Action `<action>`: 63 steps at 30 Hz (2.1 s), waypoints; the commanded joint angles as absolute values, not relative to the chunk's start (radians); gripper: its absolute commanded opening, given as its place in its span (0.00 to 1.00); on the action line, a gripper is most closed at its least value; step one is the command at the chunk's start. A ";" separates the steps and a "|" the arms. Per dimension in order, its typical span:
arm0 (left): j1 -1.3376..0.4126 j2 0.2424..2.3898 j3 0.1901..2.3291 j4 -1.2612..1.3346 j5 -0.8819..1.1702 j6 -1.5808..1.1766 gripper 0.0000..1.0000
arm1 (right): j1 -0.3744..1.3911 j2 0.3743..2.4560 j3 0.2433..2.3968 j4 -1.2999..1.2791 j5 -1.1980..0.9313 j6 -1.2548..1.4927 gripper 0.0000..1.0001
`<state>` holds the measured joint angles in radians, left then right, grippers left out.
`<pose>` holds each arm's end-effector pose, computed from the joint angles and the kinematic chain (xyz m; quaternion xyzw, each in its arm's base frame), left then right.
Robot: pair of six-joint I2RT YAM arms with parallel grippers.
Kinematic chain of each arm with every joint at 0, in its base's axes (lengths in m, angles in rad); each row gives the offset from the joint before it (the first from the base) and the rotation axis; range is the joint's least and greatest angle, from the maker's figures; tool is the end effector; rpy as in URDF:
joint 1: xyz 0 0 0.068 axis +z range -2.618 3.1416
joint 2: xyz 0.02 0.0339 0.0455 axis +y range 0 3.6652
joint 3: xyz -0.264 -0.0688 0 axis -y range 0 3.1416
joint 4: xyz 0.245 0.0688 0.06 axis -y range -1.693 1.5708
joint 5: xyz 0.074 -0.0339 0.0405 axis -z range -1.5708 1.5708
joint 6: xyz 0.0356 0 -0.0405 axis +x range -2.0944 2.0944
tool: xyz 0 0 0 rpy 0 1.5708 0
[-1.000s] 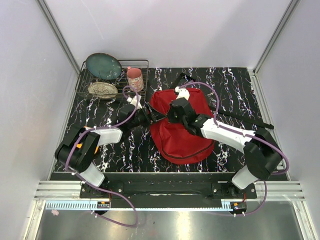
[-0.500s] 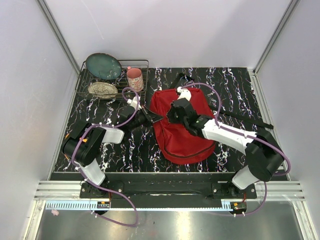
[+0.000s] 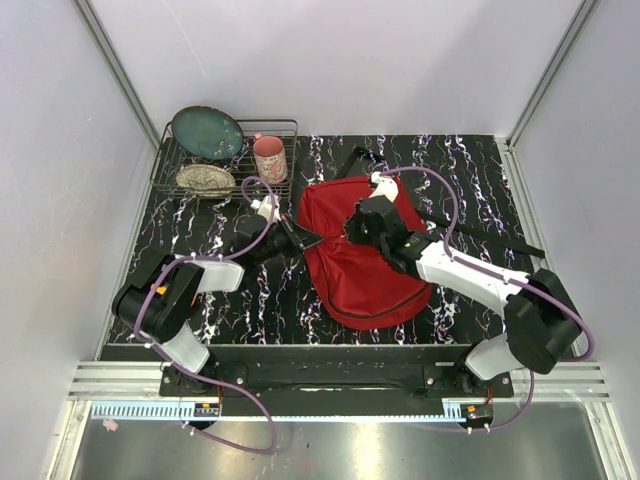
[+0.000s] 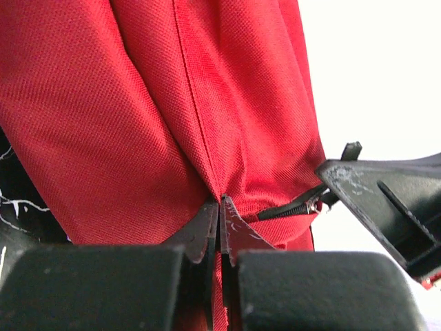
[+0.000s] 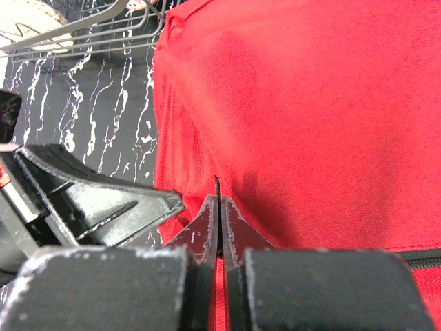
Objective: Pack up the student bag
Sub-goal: Zip the student bag at the center of the board.
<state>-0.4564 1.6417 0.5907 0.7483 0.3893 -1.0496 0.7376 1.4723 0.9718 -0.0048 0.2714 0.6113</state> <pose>0.2764 -0.1508 0.1621 -0.1214 0.7894 -0.5112 0.3175 0.2525 0.2166 0.2589 0.0147 0.8561 0.2232 0.4658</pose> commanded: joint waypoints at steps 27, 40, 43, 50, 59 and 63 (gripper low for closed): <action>-0.269 1.316 0.480 0.448 0.426 -0.787 0.00 | 0.563 1.227 0.730 0.051 0.321 0.666 0.00; -0.169 1.318 0.466 0.411 0.528 -0.749 0.00 | 0.446 1.310 0.629 0.077 0.339 0.712 0.00; -0.153 1.310 0.462 0.402 0.538 -0.738 0.00 | 0.411 1.327 0.615 0.101 0.315 0.712 0.00; -0.140 1.330 0.462 0.407 0.578 -0.729 0.00 | 0.399 1.373 0.607 0.132 0.243 0.713 0.00; -0.173 1.378 0.587 0.304 0.595 -0.638 0.00 | 0.397 1.108 0.511 0.126 0.063 0.719 0.24; -0.271 1.410 0.705 0.204 0.507 -0.575 0.32 | 0.397 0.977 0.476 0.009 0.042 0.738 0.56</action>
